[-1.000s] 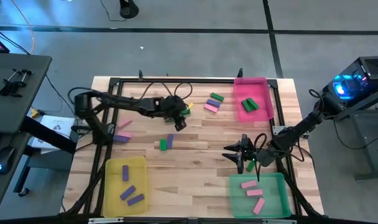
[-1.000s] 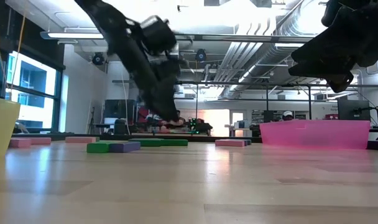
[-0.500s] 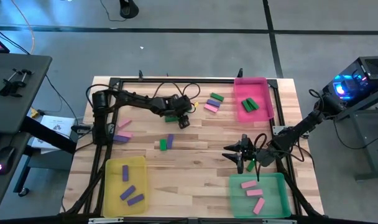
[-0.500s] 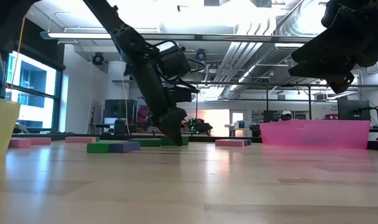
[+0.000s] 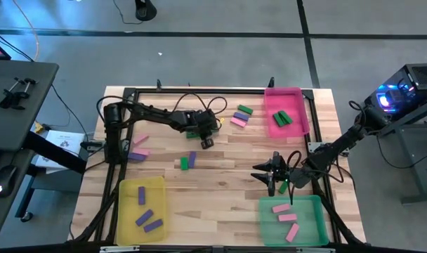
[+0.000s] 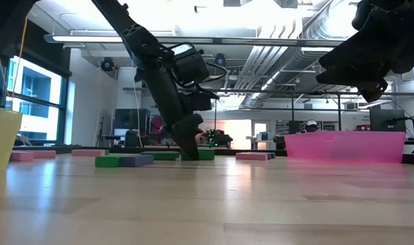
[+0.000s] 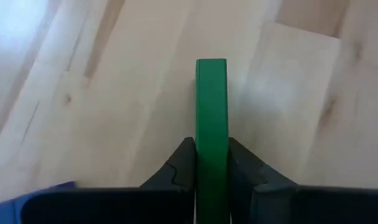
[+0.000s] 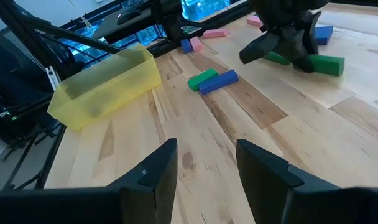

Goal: Sort blocks
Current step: Put the green block into the pink bin

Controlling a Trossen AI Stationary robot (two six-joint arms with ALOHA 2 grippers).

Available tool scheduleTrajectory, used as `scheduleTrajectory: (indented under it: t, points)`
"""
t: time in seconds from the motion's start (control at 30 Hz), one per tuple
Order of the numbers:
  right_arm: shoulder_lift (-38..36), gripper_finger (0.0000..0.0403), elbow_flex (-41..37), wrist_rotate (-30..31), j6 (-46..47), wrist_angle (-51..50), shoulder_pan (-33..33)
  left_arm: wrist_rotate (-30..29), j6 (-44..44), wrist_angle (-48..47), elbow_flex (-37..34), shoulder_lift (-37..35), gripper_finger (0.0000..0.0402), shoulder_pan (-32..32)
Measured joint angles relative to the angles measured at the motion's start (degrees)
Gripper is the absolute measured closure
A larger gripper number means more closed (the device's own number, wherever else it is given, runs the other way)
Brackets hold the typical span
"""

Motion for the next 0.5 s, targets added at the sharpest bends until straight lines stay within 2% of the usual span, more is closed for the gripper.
scheduleTrajectory:
  t: [0.27, 0.37, 0.5]
  points:
    - [5.1, 0.0253, 0.0, 2.7, -3.5, 1.0, 0.0, -4.7, 1.4, 3.8, -0.1, -5.3, 0.0366, -9.9]
    - [8.1, 0.0253, 0.0, 4.1, -4.6, 3.5, 0.0, -4.8, 2.9, 9.6, -0.1, -6.9, 0.0370, -14.8]
    - [12.0, 0.0253, 0.7, 4.2, -11.2, 12.0, 0.0, -4.8, 6.5, 18.8, 0.0, -7.4, 0.0368, -21.0]
